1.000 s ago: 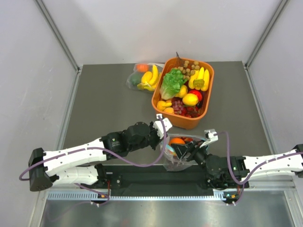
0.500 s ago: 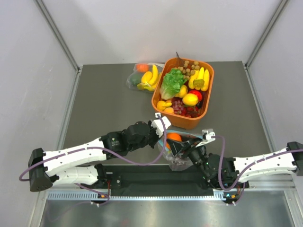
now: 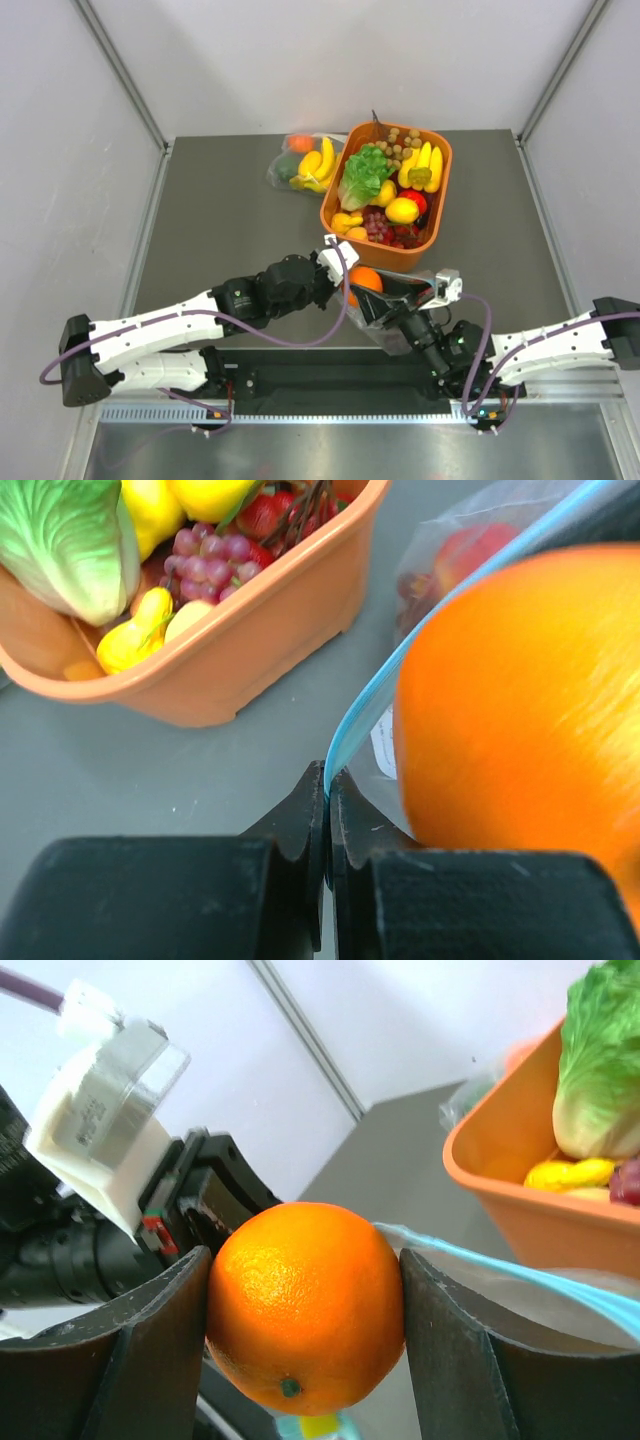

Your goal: Open the zip-top bag and remove the fake food

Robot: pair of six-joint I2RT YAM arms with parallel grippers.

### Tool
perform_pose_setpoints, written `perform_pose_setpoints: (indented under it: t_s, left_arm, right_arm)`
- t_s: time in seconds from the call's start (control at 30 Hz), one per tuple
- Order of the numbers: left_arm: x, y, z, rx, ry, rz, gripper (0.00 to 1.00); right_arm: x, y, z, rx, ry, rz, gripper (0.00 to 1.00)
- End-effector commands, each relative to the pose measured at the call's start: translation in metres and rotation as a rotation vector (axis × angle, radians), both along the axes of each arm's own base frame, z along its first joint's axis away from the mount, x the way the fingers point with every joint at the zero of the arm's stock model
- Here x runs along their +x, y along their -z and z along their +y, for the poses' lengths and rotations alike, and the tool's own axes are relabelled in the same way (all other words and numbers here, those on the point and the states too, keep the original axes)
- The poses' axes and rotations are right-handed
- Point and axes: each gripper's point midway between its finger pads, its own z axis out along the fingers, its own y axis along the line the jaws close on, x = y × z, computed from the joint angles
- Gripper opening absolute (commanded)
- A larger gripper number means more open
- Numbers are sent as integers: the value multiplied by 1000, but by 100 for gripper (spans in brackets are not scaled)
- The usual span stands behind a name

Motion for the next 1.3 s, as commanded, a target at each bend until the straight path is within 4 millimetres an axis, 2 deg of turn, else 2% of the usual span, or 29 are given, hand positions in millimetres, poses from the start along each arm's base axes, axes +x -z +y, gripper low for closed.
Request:
perform_pose_setpoints:
  t_s: [0.0,0.1,0.23,0.43,0.53,0.57,0.6,0.67,0.77,0.9,0.93,1.0,1.03,1.1,1.13,1.27]
  left_arm:
    - [8,15,25,113,-67,-8,4]
    - [8,15,25,111,-65,-8,4]
    - [7,17,23,118,-58,-3,4]
    - [7,23,21,135,-53,7,4]
    - [6,22,20,127,-42,4,4]
    - [6,22,20,126,-40,4,4]
    - [6,21,21,125,-44,0,4]
    - [7,19,22,119,-50,-4,4]
    - [8,15,24,109,-57,-15,4]
    - [7,11,25,93,-56,-19,4]
    - [7,9,24,88,-54,-22,4]
    - [7,8,25,83,-55,-22,4]
    - [7,7,25,81,-59,-25,4]
    - [7,7,26,81,-60,-26,4]
    - [7,5,27,74,-61,-29,4]
    - [7,3,27,62,-60,-37,4]
  right_arm:
    - [7,-54,-44,242,59,-31,21]
    - [4,-61,-56,304,27,-44,21]
    - [-5,-69,-55,345,-51,-80,21]
    - [-20,-101,-49,460,-164,-146,18]
    - [-28,-119,-31,464,-220,-171,18]
    - [-31,-116,-17,434,-244,-170,18]
    - [-32,-124,-12,440,-252,-176,18]
    - [-35,-120,8,388,-283,-182,18]
    - [-44,-129,25,411,-368,-202,18]
    - [-52,-143,36,507,-542,-244,18]
    - [-50,-135,47,500,-573,-239,19]
    - [-58,-151,50,538,-665,-306,21]
    - [-61,-147,62,519,-705,-315,22]
    - [-66,-156,68,535,-741,-345,22]
    - [-66,-153,77,520,-753,-340,21]
    - [-72,-162,80,507,-789,-380,20]
